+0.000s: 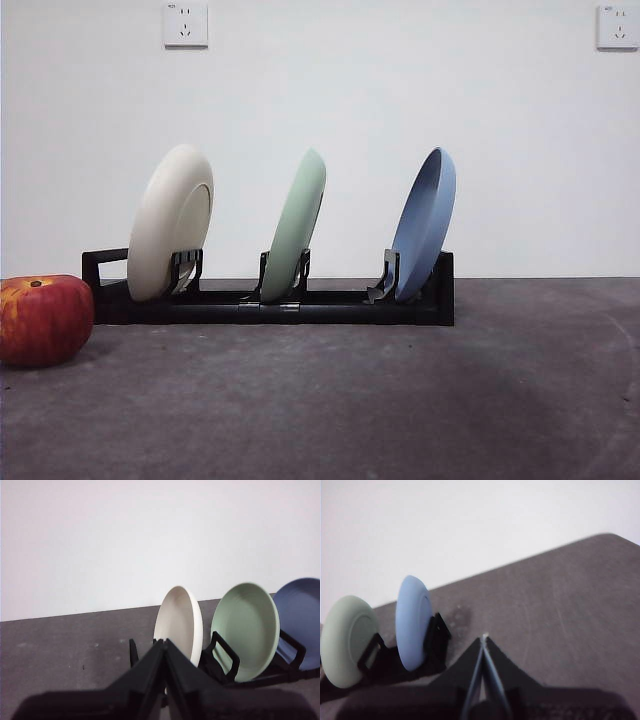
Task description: Take the blue plate from the plate rack,put the plate on the table,take the apple from the table,put the apple in the plate
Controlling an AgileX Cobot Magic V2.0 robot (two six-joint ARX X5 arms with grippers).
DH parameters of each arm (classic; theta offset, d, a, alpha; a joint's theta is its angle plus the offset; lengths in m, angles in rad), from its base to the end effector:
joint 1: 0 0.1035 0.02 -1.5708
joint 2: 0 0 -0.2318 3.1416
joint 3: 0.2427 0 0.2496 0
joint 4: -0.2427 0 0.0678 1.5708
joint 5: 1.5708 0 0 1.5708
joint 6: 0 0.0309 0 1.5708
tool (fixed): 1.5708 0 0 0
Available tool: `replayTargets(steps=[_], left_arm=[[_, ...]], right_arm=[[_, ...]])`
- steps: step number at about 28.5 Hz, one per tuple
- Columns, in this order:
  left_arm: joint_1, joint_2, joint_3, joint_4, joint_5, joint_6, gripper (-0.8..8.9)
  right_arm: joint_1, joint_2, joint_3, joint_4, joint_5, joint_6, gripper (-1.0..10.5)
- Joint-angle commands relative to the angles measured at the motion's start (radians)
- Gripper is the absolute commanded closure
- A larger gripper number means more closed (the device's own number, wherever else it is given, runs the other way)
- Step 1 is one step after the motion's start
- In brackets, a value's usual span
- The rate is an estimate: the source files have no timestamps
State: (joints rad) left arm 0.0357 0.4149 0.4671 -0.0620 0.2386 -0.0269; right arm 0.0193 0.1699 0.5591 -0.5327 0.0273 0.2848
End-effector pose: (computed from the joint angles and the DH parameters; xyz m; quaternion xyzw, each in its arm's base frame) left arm 0.1447 -0.0021 0.2685 -0.0140 0.0062 -0.1012 0.9947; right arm 0.0906 0.0009 0.2760 0.1399 0.0704 -0.0141 0.9876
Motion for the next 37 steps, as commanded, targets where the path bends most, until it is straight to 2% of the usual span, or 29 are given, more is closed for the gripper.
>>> replayTargets(steps=[1,7,11,18,25,28,31,37], left_arm=[[0.002,0.067,0.083,-0.034,0.013,-0.008,8.18],[0.002,0.197,0.226,-0.137,0.132,-0.048,8.18],[0.000,0.306,0.311,-0.170,0.191,-0.143,8.19],[-0.040,0.555,0.570,-0.373,0.240,-0.180,8.19],[-0.172,0.862,0.925,-0.599,0.240,-0.144,8.19],[-0.253,1.030,1.102,-0.690,0.236,-0.126,8.19],[-0.326,1.183,1.269,-0.743,0.232,-0.127,8.19],[-0.457,1.436,1.553,-0.812,0.232,-0.127,8.19]], right_arm=[[0.000,0.062,0.106,-0.098,0.010,-0.002,9.5],[0.000,0.171,0.251,-0.233,0.010,0.000,9.5],[0.000,0.237,0.309,-0.315,-0.004,0.000,9.5],[0.000,0.343,0.368,-0.421,-0.092,-0.027,9.5],[0.000,0.452,0.370,-0.473,-0.097,-0.028,9.5],[0.000,0.507,0.370,-0.480,-0.168,-0.055,9.5],[0.000,0.550,0.370,-0.485,-0.219,-0.057,9.5],[0.000,0.574,0.370,-0.484,-0.219,-0.060,9.5]])
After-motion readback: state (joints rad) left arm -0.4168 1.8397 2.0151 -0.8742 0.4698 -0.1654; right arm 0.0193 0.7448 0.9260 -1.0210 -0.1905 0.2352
